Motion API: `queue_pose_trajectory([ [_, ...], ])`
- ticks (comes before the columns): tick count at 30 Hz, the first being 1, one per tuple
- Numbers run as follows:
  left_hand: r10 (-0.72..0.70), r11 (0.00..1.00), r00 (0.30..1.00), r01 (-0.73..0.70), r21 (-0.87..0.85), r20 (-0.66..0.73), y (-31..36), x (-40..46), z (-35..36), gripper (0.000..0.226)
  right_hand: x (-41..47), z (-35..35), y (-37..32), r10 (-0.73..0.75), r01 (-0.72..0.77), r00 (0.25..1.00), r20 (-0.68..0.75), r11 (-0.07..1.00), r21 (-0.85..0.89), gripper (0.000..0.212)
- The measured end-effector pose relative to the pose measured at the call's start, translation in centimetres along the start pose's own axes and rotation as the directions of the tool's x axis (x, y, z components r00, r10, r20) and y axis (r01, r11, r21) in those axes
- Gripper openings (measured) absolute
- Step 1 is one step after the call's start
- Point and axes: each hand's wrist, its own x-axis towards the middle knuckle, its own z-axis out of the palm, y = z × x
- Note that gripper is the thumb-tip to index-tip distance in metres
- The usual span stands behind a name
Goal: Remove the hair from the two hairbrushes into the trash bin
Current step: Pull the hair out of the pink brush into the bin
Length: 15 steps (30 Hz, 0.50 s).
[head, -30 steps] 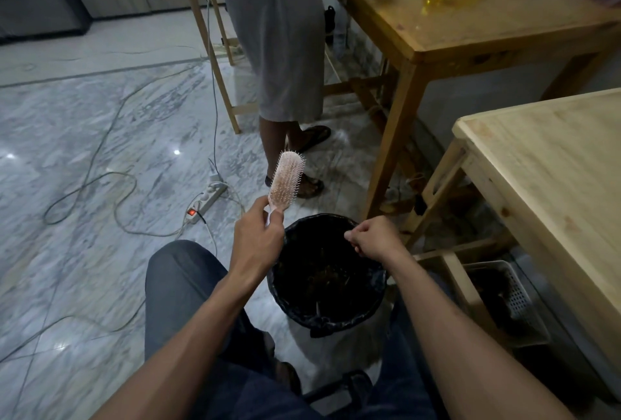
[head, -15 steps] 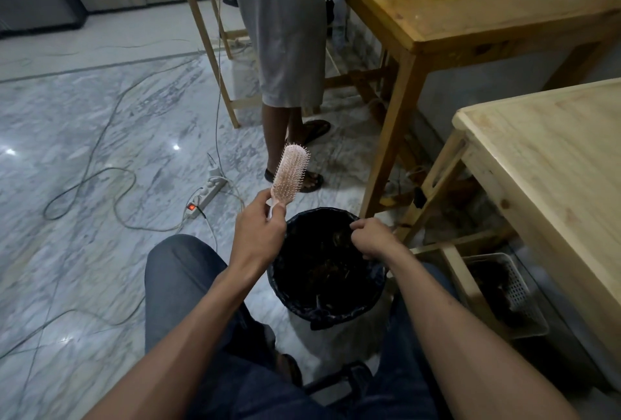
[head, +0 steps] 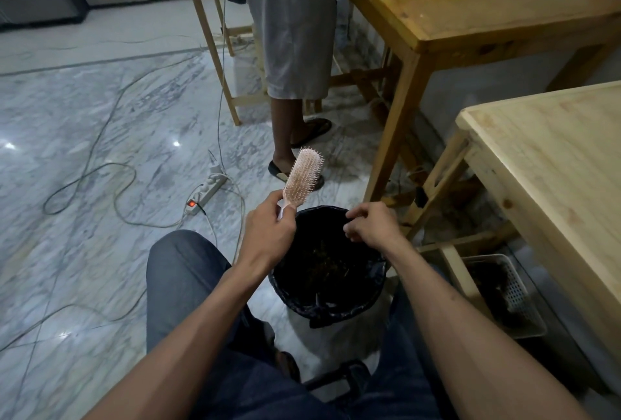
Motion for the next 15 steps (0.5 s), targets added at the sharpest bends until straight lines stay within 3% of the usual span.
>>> queue_pose_trajectory([
  [1,-0.001,1.0,1.0,0.001,0.003,0.004,0.1,-0.1,0.0,0.028,-0.2,-0.1,-0.2,-0.032,0.032,0.999,-0.022,0.999,-0.038,0.006],
  [3,-0.003,1.0,1.0,0.003,0.007,0.008,0.3,-0.2,0.1,0.029,-0.7,-0.4,-1.0,-0.092,0.087,0.995,-0.048,0.991,-0.099,0.032],
  [4,-0.001,1.0,1.0,0.001,0.007,0.01,0.4,-0.3,0.1,0.029,-0.8,-0.5,-1.5,-0.117,0.115,0.992,-0.045,0.992,-0.043,0.039],
  [7,0.014,1.0,0.999,-0.014,0.01,0.041,0.7,-0.5,0.1,0.027,-1.4,-1.1,-3.7,-0.12,0.094,0.991,0.054,0.934,0.345,0.053],
  [9,0.035,0.999,0.997,-0.038,0.033,0.068,0.8,-0.7,0.1,0.024,-1.6,-1.6,-5.0,-0.153,0.073,0.98,0.125,0.869,0.489,0.046],
  [15,0.076,0.994,0.995,-0.08,0.077,0.061,1.2,-1.1,0.2,0.018,-1.9,-2.2,-5.2,-0.231,0.096,0.954,0.19,0.838,0.537,0.035],
])
